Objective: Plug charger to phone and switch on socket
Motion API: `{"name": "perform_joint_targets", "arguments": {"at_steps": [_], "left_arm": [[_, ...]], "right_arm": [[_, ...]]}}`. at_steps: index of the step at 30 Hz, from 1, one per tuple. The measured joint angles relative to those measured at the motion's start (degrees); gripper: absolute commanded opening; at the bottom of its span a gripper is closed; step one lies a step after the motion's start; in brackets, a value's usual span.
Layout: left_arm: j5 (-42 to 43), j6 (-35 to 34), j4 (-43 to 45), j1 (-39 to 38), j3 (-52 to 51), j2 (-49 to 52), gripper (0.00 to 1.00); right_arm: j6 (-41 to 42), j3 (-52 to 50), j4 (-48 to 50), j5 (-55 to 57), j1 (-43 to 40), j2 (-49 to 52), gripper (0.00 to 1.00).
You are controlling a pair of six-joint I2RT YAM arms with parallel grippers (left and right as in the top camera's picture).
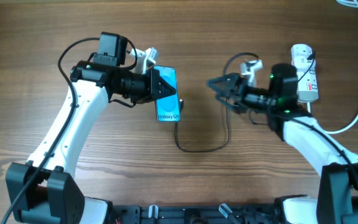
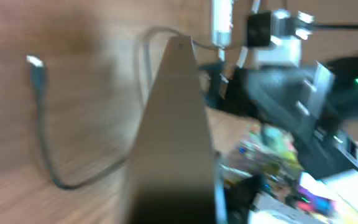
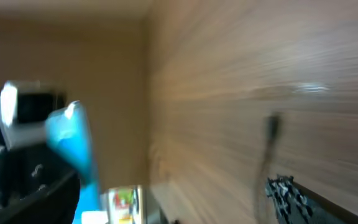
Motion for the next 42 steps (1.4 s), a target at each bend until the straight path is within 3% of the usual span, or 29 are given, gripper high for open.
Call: {"name": "perform_joint_targets", "arguments": {"at_steps": [6, 8, 14, 31, 36, 42], "left_arm": [[14.38, -1.40, -0.44, 0.00, 0.00, 0.35, 0.04], [17.44, -3.74, -0.72, 0.00, 0.00, 0.35, 0.04], [19.45, -11.28, -0.94, -0.46, 0.00, 0.35, 0.04], [18.47, -16.81, -1.33, -7.41, 0.00, 0.35, 0.04], [18.47, -30.84, -1.31, -7.41, 0.00, 0.35, 0.04], [18.53, -48.94, -1.27, -7.41, 0.00, 0.35, 0.22]], "right_arm": [[-2.10, 0.11, -19.91, 12.83, -4.72, 0.02, 1.00], [-2.21, 0.11, -21.64, 15.04, -4.72, 0.02, 1.00], [-2.21, 0.11, -22.03, 17.57, -4.72, 0.02, 1.00], [-2.21, 0.11, -22.03, 18.18, -4.72, 0.02, 1.00], [-2.21, 0.11, -22.03, 18.21, -4.72, 0.02, 1.00], [-2.21, 0.11, -22.03, 18.21, -4.72, 0.02, 0.99]]}}
